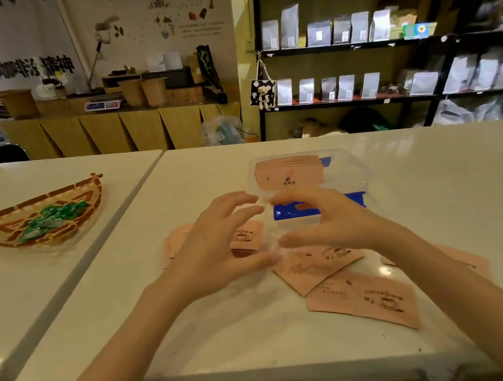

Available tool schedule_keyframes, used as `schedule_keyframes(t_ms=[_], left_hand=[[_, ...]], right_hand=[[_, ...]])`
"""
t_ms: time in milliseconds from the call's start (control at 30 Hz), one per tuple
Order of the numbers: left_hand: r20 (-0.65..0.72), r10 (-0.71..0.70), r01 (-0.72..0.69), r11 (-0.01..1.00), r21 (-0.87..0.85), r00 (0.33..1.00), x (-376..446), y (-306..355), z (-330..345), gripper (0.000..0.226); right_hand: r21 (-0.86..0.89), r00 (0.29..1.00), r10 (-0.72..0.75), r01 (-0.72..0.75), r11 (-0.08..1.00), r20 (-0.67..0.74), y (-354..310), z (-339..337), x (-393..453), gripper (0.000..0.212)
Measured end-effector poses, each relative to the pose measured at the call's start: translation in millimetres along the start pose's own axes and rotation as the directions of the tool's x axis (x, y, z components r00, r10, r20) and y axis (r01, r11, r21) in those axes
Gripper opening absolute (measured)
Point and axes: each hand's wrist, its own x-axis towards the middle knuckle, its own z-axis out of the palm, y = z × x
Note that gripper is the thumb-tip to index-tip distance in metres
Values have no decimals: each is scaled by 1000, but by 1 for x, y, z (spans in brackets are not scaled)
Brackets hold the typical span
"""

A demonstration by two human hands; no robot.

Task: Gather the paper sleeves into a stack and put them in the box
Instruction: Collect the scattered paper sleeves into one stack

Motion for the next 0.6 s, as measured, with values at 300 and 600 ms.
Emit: schedule_keyframes(t_ms=[300,600], left_hand=[[354,-23,55,995,-79,935,9,45,51,79],[280,-201,231,970,-76,939,0,48,62,77]], right_hand=[[-119,976,216,-211,970,27,41,-14,-84,70],[-263,980,198,-192,945,-2,50,-4,-110,73]])
